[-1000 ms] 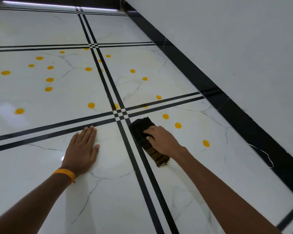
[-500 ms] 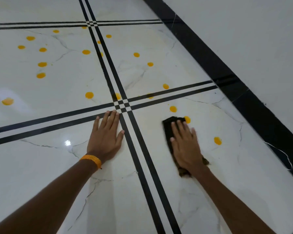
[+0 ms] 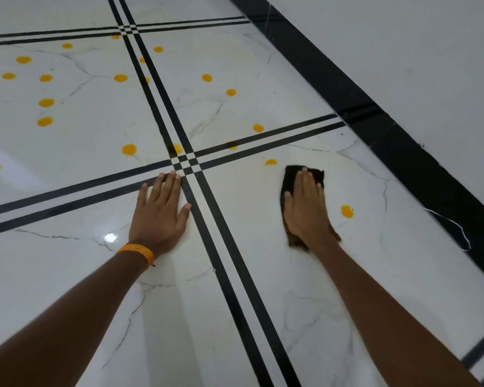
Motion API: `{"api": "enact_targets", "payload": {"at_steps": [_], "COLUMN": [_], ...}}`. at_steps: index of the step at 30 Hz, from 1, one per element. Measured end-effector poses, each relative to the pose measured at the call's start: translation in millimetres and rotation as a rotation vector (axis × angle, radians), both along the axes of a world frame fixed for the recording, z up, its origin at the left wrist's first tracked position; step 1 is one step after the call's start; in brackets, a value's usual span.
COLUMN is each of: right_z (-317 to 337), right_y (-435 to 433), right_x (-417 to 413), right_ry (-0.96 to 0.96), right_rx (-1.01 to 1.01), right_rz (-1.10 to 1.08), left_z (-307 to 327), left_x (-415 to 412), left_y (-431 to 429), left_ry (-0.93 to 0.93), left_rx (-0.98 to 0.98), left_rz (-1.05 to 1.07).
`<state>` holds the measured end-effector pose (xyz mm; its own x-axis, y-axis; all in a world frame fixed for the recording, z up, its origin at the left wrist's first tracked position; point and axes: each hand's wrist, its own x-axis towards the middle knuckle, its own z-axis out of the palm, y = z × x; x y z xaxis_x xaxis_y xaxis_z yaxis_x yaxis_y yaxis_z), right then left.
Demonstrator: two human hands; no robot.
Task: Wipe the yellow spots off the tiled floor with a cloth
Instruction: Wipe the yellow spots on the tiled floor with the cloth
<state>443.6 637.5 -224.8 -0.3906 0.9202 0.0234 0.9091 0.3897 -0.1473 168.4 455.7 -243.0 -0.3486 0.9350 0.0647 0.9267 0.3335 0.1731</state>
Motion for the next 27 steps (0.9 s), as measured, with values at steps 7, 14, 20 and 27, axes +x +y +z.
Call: {"api": "enact_targets", "payload": {"at_steps": [7, 14, 20, 27], "right_z": [2.1, 4.0, 0.3, 12.8], "right_y": [-110.7, 21.3, -45.6, 57.3], "right_x": [32.1, 68.0, 19.1, -37.6], "right_ry": [0.010, 0.057, -0.028, 0.042], "right_rx": [-0.055, -0.051, -0.042, -0.052], "right_rz": [0.324, -0.423, 0.160, -0.380], "left_z": [0.1, -1.9, 4.2, -1.5], "left_x": [-1.1, 8.3, 0.9, -9.4], "left_y": [-0.3, 9.2, 8.1, 9.0], "left_ry": [-0.004, -0.005, 0.001, -0.042], "left_rx": [0.017, 0.032, 0.022, 0.014], "left_rz": [-0.022, 0.010, -0.032, -0.043]}}
